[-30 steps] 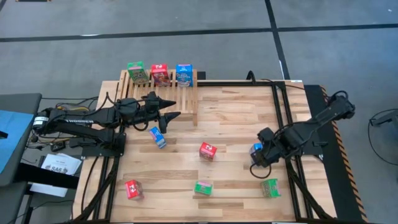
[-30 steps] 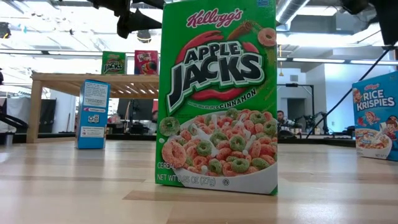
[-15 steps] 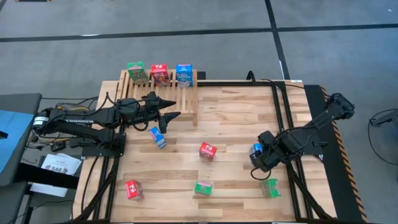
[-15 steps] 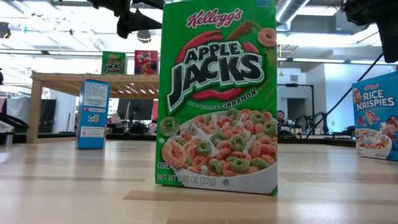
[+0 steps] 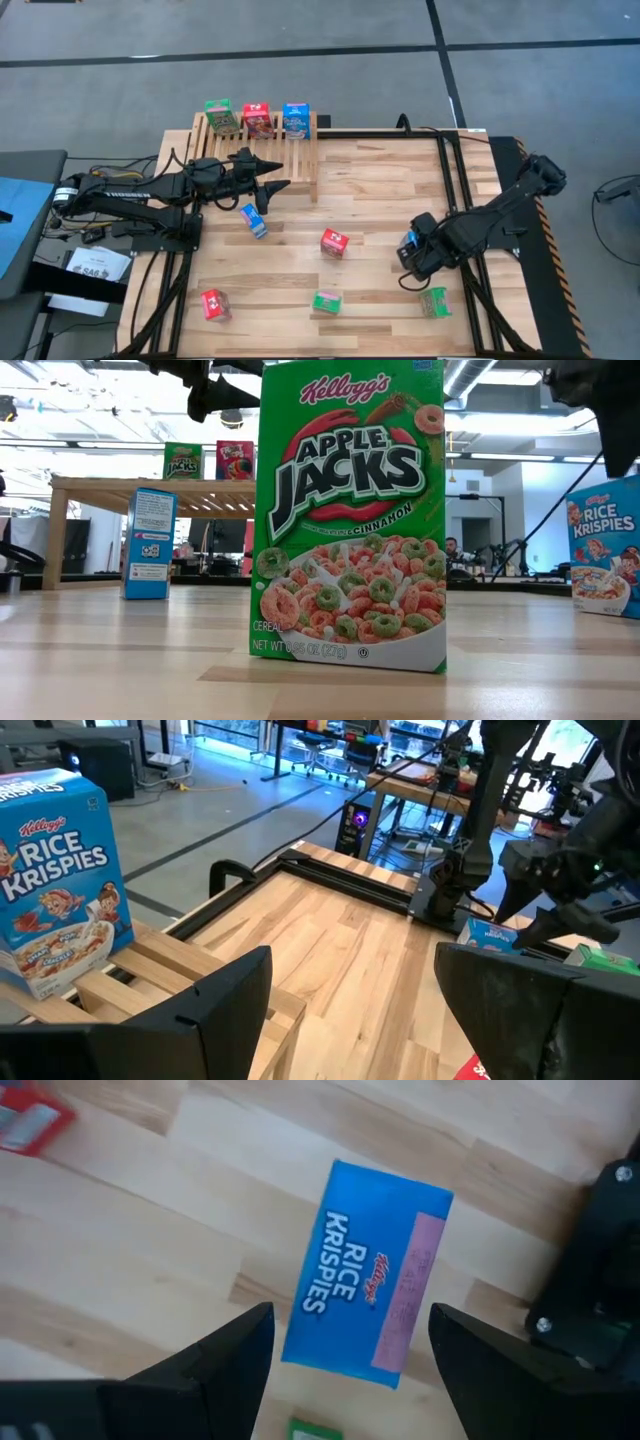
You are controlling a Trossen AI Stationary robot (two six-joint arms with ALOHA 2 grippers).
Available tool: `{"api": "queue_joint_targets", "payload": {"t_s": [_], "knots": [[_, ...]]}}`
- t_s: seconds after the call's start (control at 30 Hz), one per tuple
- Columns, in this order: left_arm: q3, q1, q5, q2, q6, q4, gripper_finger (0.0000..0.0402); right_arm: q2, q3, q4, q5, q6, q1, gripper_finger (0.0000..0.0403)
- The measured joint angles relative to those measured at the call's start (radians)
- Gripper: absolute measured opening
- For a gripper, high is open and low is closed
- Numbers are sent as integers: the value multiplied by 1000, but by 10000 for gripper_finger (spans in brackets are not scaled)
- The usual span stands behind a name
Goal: Stack cereal on shelf
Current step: Put the right blue cereal box on the shelf aligned with the other blue cereal box
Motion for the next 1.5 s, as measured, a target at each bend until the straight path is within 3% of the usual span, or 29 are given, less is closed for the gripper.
{"api": "queue_joint_targets", "payload": {"t_s": [0.57, 1.03, 1.5], "knots": [[0, 0, -1, 0, 0, 0, 270, 96, 1, -3, -30, -28, 0, 286], [0, 0, -2, 0, 0, -16, 270, 96, 1, 1, -30, -54, 0, 197], [0, 0, 2, 0, 31, -10, 270, 96, 80, 1, -29, -144, -16, 200]]}}
